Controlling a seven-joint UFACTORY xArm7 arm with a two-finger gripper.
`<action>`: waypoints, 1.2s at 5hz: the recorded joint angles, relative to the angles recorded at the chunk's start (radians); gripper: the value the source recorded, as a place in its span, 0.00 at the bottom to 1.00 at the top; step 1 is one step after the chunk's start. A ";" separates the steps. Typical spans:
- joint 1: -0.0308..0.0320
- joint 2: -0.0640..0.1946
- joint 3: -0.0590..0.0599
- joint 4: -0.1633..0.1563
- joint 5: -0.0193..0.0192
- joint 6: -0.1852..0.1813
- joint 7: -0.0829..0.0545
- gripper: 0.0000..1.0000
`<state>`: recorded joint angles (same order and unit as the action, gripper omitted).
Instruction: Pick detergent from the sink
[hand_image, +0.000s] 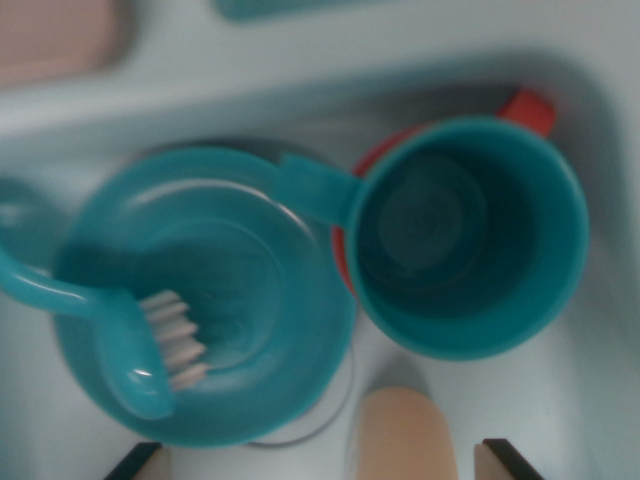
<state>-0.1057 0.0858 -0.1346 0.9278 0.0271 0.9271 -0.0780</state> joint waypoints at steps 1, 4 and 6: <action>-0.0043 0.005 -0.006 -0.027 0.0020 -0.027 -0.004 0.00; -0.0080 0.009 -0.010 -0.049 0.0037 -0.050 -0.007 0.00; -0.0107 0.012 -0.014 -0.066 0.0050 -0.067 -0.010 0.00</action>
<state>-0.1164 0.0983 -0.1483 0.8620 0.0321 0.8597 -0.0878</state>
